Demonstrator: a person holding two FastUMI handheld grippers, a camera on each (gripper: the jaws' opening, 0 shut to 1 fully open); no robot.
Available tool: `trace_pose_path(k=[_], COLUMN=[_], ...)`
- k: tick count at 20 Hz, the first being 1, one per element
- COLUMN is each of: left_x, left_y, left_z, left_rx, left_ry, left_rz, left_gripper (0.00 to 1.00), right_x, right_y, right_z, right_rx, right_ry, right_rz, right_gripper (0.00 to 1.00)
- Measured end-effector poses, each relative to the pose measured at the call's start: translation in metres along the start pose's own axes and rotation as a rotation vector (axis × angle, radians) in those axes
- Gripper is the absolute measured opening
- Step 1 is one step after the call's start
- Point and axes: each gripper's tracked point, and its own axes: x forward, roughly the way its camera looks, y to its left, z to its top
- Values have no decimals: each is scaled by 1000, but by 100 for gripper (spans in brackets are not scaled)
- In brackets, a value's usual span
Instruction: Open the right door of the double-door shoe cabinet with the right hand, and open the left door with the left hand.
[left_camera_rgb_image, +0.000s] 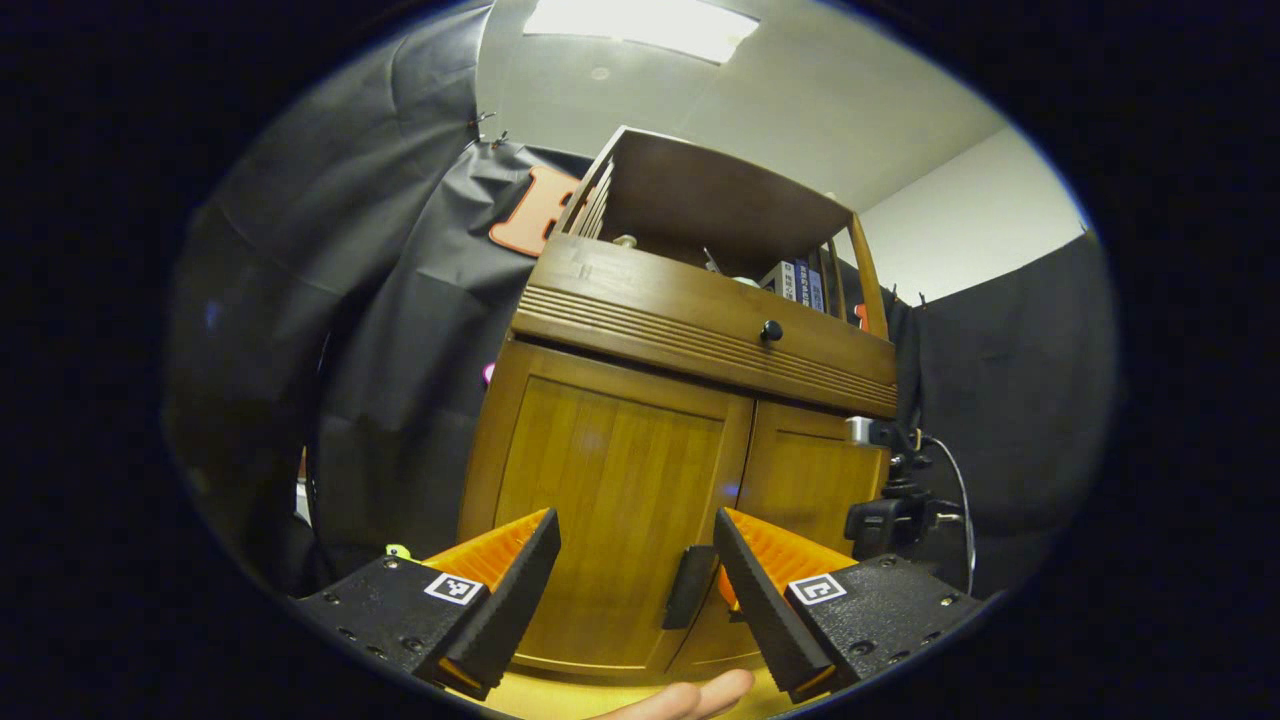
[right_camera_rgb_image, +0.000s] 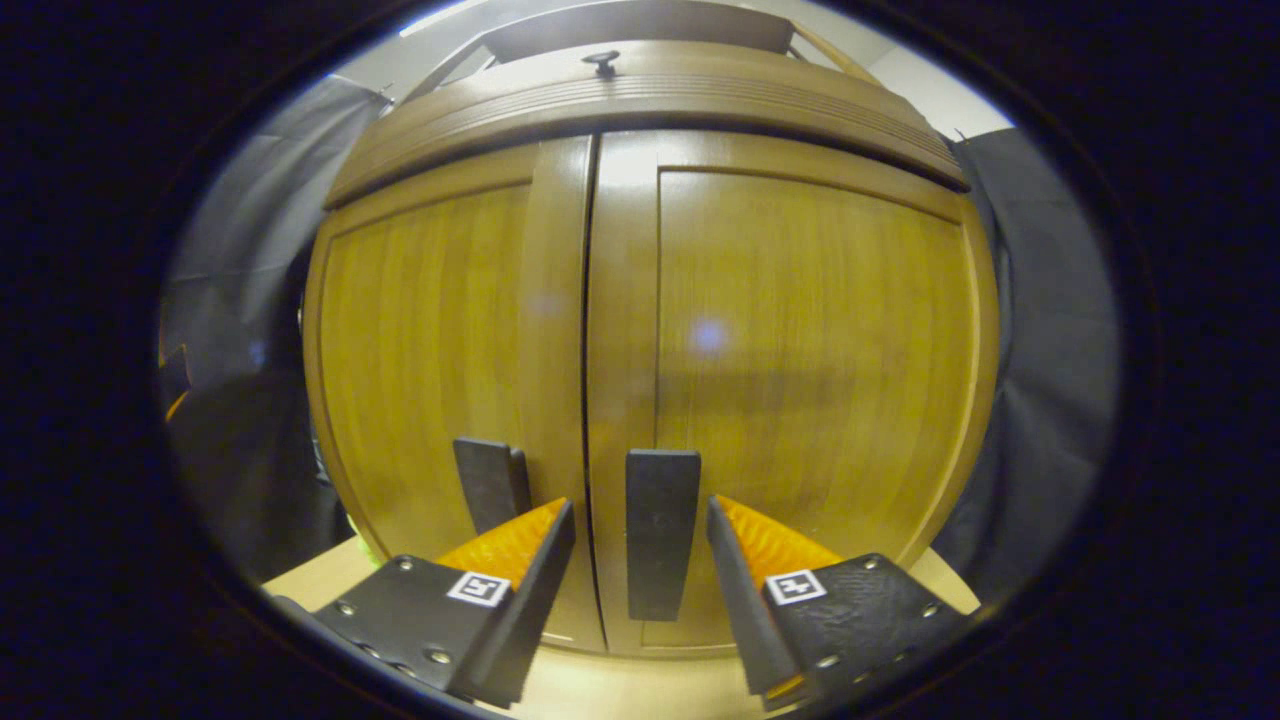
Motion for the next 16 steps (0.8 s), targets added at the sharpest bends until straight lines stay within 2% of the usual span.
trace_pose_path(k=[1, 2, 4, 6, 7, 8, 9, 13, 14, 15, 16], left_x=[1, 1, 0, 1, 1, 1, 1, 0, 0, 0, 0], left_y=[0, -1, -6, -14, -18, -23, -25, -30, -31, -32, -34], left_z=[0, 0, -2, -7, -10, -11, -12, -15, -16, -18, -20], left_rx=[-1, -1, -2, -9, -12, -13, -9, 2, 6, 7, 8], left_ry=[5, 6, 11, 29, 39, 44, 49, 57, 60, 63, 67], left_rz=[1, 3, -5, -25, -41, -56, -64, -62, -62, -61, -60], left_gripper=[92, 92, 95, 92, 99, 92, 92, 95, 95, 95, 95], right_x=[0, 2, 1, -1, -1, -2, -5, -13, -14, -13, -13], right_y=[2, 3, -2, 0, 3, 3, 2, 1, 2, 3, 2], right_z=[-6, -15, -18, -17, -17, -18, -16, -13, -13, -14, -14], right_rx=[-24, -35, 1, 61, 90, 91, 86, 70, 75, 71, 65], right_ry=[6, 28, 25, 22, 15, 16, 3, -3, -2, 3, 4], right_rz=[10, 17, 1, 57, 86, 107, 115, 113, 122, 132, 140], right_gripper=[72, 72, 57, 31, 29, 28, 27, 28, 31, 24, 27])
